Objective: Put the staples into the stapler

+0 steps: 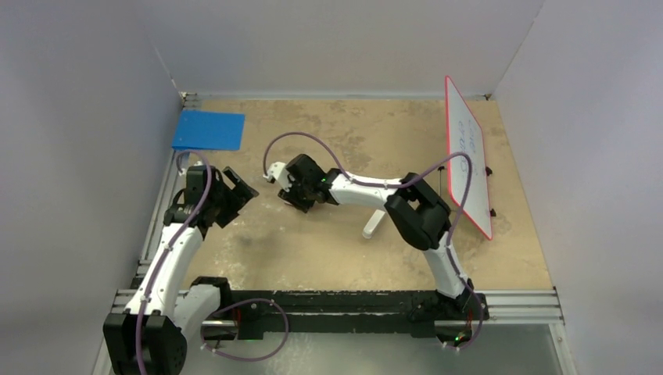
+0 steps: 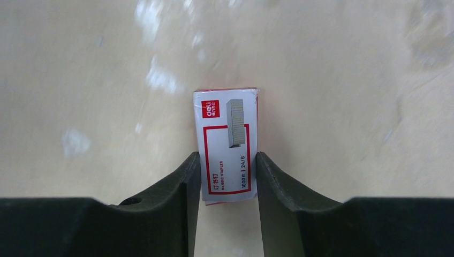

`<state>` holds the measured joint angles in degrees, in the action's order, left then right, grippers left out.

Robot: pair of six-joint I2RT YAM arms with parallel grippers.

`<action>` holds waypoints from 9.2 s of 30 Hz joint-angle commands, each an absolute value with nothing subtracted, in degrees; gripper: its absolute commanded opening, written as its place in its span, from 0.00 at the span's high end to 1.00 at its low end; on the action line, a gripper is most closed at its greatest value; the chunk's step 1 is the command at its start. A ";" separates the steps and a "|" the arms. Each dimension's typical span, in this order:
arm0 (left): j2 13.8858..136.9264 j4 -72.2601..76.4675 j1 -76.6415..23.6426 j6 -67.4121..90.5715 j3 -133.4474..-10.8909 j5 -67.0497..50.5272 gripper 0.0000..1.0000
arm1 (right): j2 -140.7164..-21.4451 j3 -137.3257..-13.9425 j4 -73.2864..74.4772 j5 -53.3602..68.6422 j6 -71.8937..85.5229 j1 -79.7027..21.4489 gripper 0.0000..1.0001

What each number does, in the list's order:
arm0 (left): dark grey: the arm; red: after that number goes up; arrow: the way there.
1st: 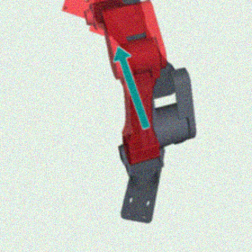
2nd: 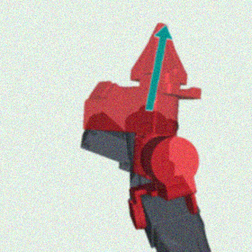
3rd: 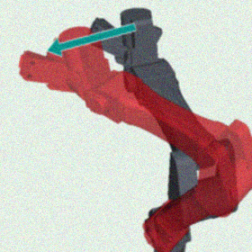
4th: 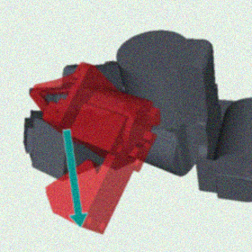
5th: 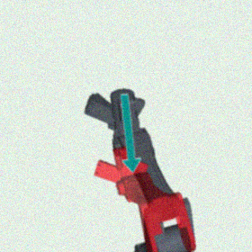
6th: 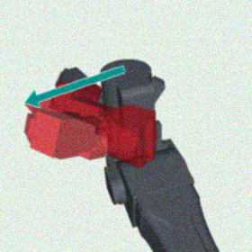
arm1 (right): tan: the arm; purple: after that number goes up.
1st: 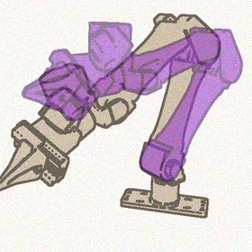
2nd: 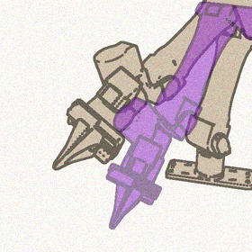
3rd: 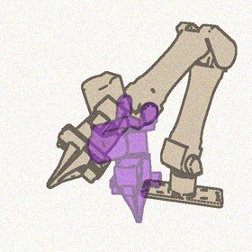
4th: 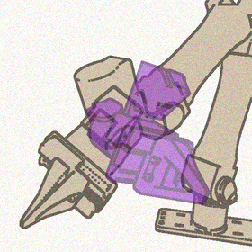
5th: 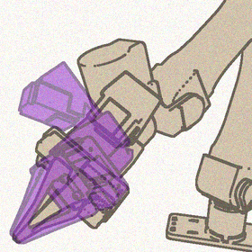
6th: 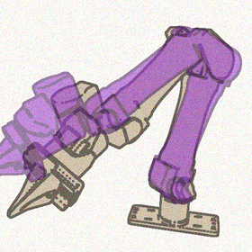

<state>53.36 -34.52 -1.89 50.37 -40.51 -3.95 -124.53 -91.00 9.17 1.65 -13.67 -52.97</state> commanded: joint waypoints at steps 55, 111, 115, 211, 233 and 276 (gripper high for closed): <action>95.48 32.63 -6.67 52.19 -22.68 -54.01 0.63 | -112.32 -67.37 3.05 18.96 -32.74 -53.96 0.58; 97.02 21.20 -7.56 50.68 -31.51 -49.40 0.68 | -108.78 -62.49 4.95 16.89 -31.81 -48.54 0.53; 98.09 21.79 -7.56 51.19 -32.16 -50.76 0.68 | -108.98 -62.88 4.34 17.64 -31.03 -48.90 0.59; 50.01 -28.49 6.15 33.33 -47.86 -25.33 0.45 | -94.07 -76.26 -4.16 -8.55 5.99 -48.60 0.01; 56.37 -32.06 6.07 27.73 -55.70 -34.82 0.24 | -96.65 -72.71 -1.53 -6.50 22.45 -49.13 0.03; 66.15 -19.16 5.45 35.64 -41.09 -52.05 0.25 | -110.18 -71.55 16.29 -34.75 60.45 -62.04 0.48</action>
<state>66.70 -22.33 5.82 36.82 -41.56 -50.19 -110.08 -69.87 13.47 -29.63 56.82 -62.15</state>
